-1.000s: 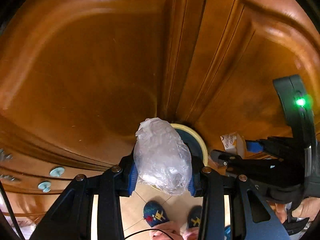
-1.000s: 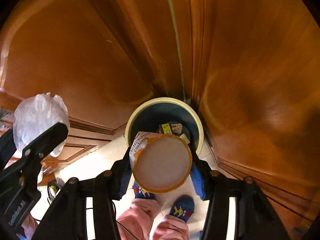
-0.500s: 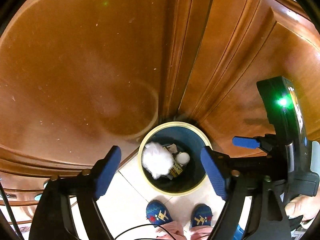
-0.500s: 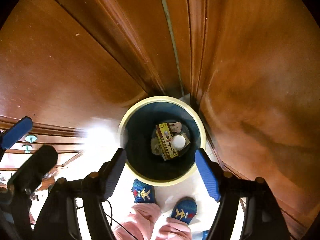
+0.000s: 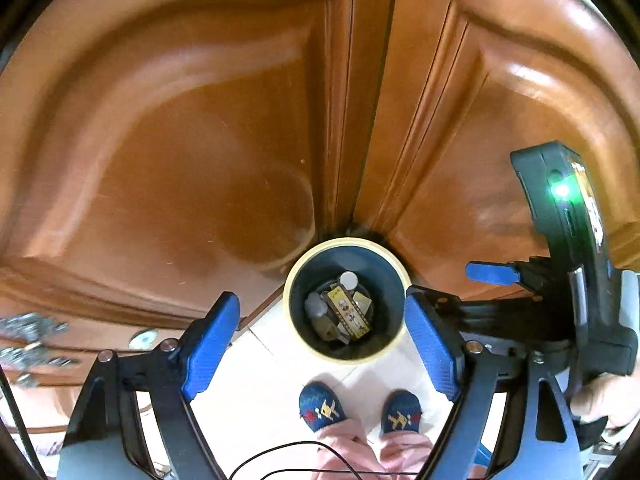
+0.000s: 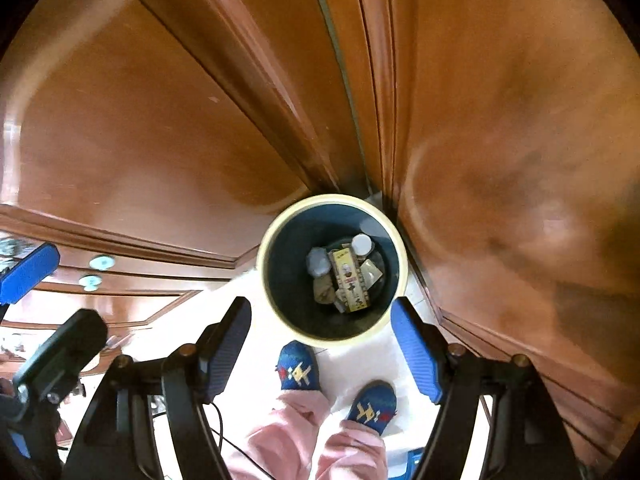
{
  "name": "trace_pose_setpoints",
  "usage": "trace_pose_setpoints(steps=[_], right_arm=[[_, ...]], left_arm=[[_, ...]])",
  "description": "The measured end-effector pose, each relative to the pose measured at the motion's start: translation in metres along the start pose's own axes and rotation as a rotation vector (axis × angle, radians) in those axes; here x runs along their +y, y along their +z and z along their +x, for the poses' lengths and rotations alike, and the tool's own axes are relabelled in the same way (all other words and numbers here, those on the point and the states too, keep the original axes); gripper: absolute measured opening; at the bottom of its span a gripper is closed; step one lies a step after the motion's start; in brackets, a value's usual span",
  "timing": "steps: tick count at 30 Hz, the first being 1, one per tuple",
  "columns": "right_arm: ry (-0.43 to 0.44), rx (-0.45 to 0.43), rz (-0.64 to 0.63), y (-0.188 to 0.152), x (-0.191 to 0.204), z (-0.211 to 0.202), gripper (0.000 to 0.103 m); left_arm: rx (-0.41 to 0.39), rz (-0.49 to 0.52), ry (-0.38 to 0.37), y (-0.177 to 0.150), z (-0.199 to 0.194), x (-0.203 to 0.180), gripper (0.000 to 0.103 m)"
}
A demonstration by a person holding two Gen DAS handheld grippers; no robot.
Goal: Collect trash
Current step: 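Raise both empty tools back toward the counter, then move both tools toward the remaining trash by the wall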
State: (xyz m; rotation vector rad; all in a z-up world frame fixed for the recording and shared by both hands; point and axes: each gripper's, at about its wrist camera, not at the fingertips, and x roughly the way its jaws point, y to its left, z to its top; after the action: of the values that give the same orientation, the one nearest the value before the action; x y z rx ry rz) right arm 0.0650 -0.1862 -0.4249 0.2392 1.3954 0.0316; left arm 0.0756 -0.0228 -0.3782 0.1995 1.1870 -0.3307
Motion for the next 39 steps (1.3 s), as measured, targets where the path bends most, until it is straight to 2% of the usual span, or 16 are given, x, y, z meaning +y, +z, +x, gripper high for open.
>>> trace_pose_setpoints(steps=[4, 9, 14, 21, 32, 39], right_arm=[[0.01, -0.019, -0.013, -0.003, 0.011, -0.041, 0.072], [0.042, -0.063, -0.05, -0.005, 0.03, -0.113, 0.073], [0.066, -0.143, -0.099, -0.004, 0.049, -0.184, 0.072], [0.101, -0.267, -0.149, 0.005, 0.062, -0.265, 0.073], [0.12, -0.391, -0.24, 0.02, 0.08, -0.333, 0.073], [0.121, -0.429, -0.271, 0.043, 0.083, -0.357, 0.073]], left_arm=[[-0.024, -0.033, -0.028, 0.002, -0.057, 0.008, 0.083], [-0.1, -0.079, -0.051, 0.011, -0.133, 0.017, 0.083], [-0.201, -0.105, -0.004, 0.022, -0.206, 0.023, 0.083], [-0.288, -0.046, 0.103, 0.037, -0.278, 0.005, 0.083], [-0.359, -0.04, 0.189, 0.064, -0.341, -0.015, 0.083], [-0.368, -0.042, 0.217, 0.094, -0.349, -0.014, 0.083]])
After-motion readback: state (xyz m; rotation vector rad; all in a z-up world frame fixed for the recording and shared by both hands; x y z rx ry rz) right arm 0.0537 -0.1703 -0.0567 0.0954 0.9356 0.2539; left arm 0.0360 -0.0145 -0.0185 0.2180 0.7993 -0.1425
